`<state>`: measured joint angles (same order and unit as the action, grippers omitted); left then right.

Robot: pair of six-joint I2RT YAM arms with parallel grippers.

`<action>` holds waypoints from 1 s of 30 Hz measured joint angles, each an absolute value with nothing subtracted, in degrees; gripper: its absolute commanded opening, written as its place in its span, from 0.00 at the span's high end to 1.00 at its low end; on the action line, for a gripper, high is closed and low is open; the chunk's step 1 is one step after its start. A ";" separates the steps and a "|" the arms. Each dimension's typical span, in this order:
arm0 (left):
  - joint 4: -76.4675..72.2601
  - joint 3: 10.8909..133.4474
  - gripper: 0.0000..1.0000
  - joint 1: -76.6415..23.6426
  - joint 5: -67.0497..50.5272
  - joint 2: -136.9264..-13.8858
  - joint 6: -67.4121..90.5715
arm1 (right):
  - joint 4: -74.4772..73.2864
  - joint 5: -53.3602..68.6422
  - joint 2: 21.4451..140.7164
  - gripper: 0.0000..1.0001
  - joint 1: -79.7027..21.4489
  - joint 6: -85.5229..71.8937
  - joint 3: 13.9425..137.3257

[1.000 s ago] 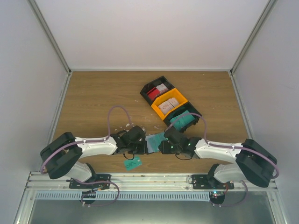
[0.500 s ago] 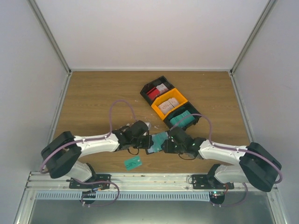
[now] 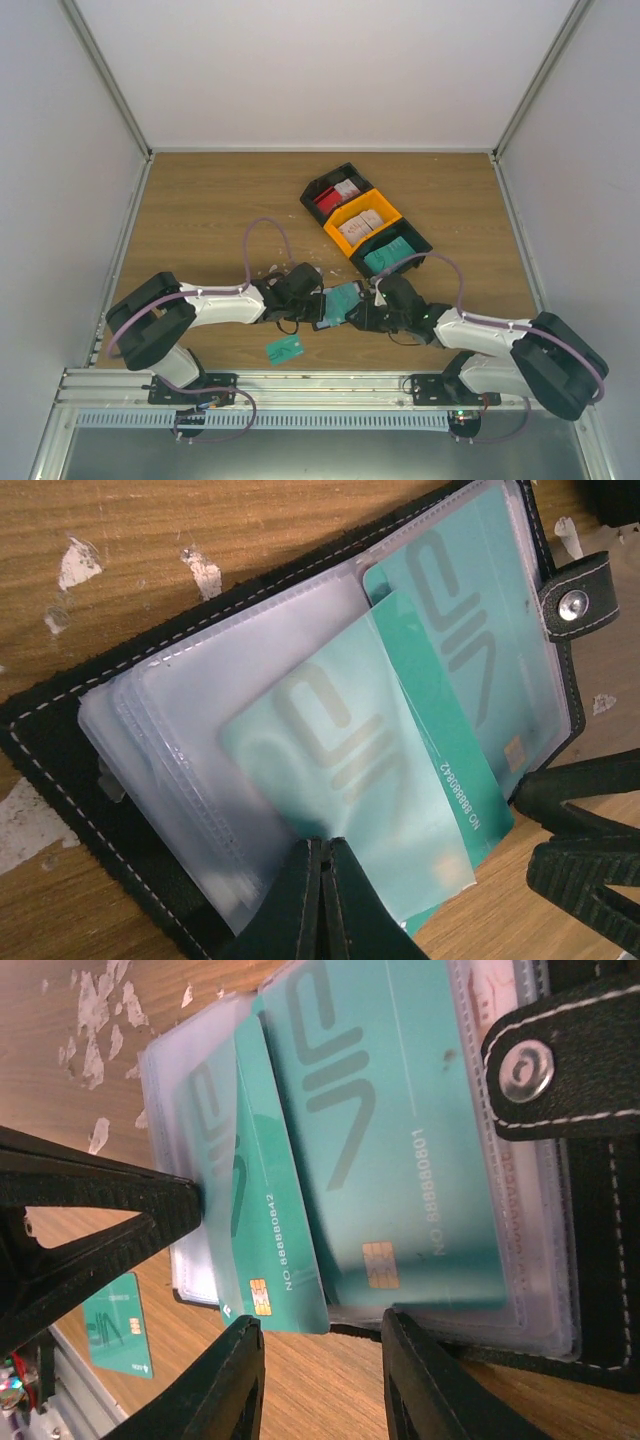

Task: Put the credit cards into the card holder
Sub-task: Insert the credit card into the card holder.

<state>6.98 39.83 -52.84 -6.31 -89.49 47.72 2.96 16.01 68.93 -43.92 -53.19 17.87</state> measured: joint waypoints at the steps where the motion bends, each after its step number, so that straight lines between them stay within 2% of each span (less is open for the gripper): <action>1: 6.76 39.72 1.00 -52.84 -6.31 -89.49 47.97 | 3.90 16.82 68.95 0.67 -43.66 -53.19 17.41; 12: 5.32 39.07 1.00 -52.84 -6.35 -89.49 48.64 | 13.02 23.53 73.08 0.79 -42.13 -53.39 14.81; 25: 4.60 38.76 1.00 -52.84 -6.35 -89.47 48.66 | 14.04 23.66 68.16 0.81 -42.09 -53.36 14.20; 30: 4.40 38.68 1.00 -52.84 -6.39 -89.47 48.66 | 14.02 23.55 69.14 0.86 -42.09 -52.77 14.33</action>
